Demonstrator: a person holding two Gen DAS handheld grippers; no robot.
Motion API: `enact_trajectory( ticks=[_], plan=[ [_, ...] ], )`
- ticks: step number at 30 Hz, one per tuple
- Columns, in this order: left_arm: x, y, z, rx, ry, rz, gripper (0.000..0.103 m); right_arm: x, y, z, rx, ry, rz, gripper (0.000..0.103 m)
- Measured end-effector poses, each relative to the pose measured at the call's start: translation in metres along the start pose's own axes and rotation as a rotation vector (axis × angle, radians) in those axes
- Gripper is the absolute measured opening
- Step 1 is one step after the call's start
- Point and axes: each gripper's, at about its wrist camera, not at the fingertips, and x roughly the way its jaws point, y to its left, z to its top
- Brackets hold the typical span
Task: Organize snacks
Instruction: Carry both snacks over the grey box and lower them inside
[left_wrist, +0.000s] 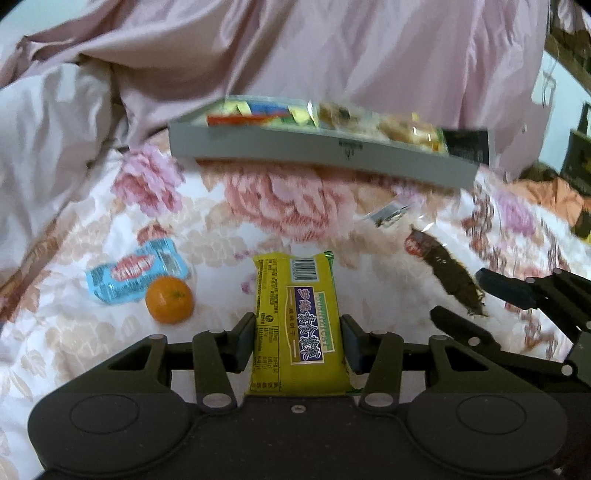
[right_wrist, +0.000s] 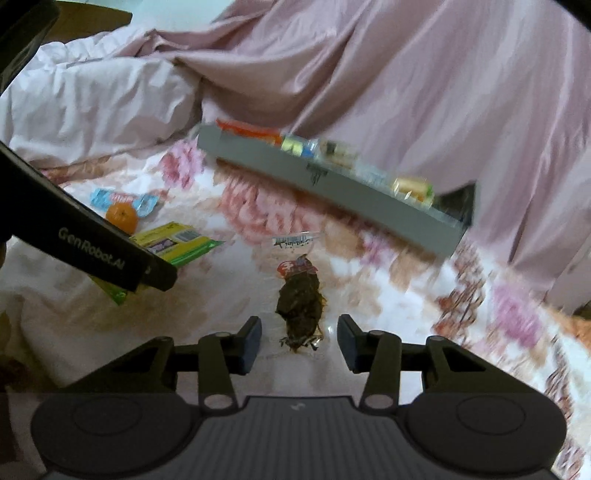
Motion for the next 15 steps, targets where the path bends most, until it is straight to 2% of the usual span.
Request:
enact_trajectory(
  ticks=[6, 10, 15],
  plan=[
    [-0.013, -0.001, 0.033, -0.017, -0.108, 0.012, 0.05, -0.009, -0.016, 0.024, 0.023, -0.114, -0.031, 0.05],
    [-0.017, 0.002, 0.063, -0.019, -0.193, 0.009, 0.05, 0.0, -0.03, 0.046, 0.032, -0.169, -0.04, 0.05],
    [-0.001, 0.013, 0.107, -0.031, -0.215, 0.038, 0.05, 0.026, -0.046, 0.077, 0.044, -0.201, -0.027, 0.05]
  ],
)
